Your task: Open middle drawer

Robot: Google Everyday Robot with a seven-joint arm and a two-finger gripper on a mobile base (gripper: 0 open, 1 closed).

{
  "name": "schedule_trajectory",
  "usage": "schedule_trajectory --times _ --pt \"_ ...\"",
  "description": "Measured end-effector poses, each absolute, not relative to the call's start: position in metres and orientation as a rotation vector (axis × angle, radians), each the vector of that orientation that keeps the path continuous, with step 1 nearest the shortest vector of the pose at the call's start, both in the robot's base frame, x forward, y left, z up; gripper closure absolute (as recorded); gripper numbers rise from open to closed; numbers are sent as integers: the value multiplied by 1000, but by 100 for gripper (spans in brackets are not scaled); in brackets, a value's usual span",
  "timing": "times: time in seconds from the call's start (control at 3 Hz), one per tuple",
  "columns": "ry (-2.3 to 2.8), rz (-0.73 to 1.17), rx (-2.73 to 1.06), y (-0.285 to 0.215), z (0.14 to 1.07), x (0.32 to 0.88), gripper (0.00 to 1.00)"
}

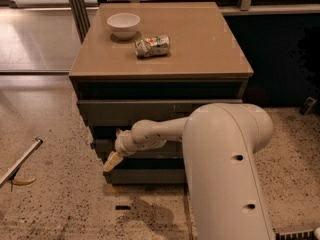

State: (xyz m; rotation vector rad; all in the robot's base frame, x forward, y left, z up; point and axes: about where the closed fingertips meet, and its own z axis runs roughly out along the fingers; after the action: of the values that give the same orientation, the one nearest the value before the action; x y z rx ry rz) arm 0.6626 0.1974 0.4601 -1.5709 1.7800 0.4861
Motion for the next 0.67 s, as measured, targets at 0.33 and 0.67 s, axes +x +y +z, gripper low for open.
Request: schedule_trajectory --times 0.33,0.67 --pt "1823 479 -1559 198 447 675 0" --pt "1837 503 -1568 211 434 682 0"
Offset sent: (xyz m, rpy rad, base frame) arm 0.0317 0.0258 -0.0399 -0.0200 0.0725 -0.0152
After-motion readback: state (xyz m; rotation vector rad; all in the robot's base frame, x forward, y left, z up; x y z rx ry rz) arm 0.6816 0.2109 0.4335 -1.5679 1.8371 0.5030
